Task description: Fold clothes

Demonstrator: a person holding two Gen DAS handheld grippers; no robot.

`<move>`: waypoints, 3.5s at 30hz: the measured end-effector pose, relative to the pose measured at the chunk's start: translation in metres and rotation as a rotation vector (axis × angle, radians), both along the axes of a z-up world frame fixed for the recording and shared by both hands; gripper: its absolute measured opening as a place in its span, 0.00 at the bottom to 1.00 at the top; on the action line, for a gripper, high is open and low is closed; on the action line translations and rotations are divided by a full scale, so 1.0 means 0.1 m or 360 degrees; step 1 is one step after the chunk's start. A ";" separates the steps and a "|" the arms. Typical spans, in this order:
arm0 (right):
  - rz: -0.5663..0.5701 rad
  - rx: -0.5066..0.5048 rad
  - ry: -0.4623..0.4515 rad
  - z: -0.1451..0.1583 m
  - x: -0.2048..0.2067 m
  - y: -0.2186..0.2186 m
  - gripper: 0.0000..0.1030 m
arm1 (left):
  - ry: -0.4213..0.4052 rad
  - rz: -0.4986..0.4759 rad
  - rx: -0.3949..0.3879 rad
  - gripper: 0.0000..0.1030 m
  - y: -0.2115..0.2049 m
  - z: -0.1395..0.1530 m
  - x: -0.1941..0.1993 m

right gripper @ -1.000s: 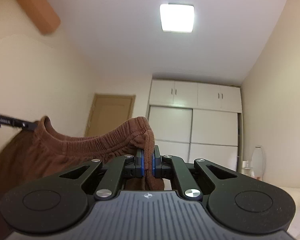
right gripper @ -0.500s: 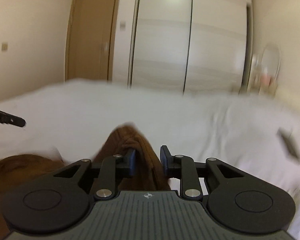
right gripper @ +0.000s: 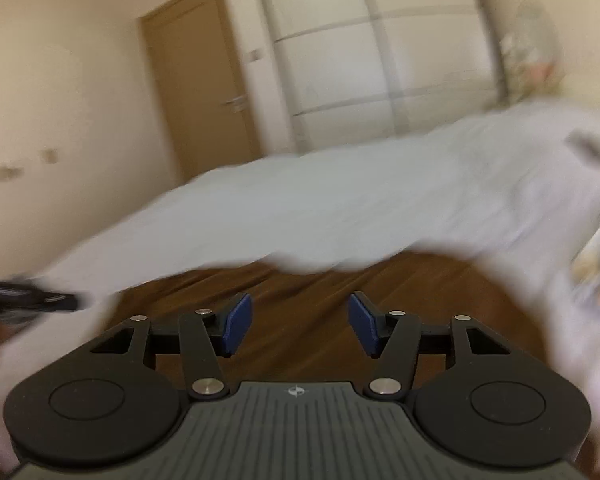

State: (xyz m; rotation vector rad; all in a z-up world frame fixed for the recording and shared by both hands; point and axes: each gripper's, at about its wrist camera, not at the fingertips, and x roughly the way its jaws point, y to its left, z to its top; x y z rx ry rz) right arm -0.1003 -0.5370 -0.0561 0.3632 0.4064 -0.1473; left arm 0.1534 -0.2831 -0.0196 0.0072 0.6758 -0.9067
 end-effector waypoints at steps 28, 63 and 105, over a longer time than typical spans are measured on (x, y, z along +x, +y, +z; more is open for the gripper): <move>-0.0475 0.0146 0.0140 -0.30 -0.92 0.48 0.68 | -0.0136 0.0560 0.0022 0.27 1.58 -0.49 -0.78; -0.0625 0.0306 0.0161 -0.61 -1.97 -1.48 0.00 | -0.0475 -0.0275 0.0239 0.45 -0.22 -0.52 -1.65; -0.1010 -0.0359 0.0226 -0.41 -2.03 -0.99 0.05 | -0.0432 -0.0203 0.0197 0.62 -0.05 -0.59 -1.69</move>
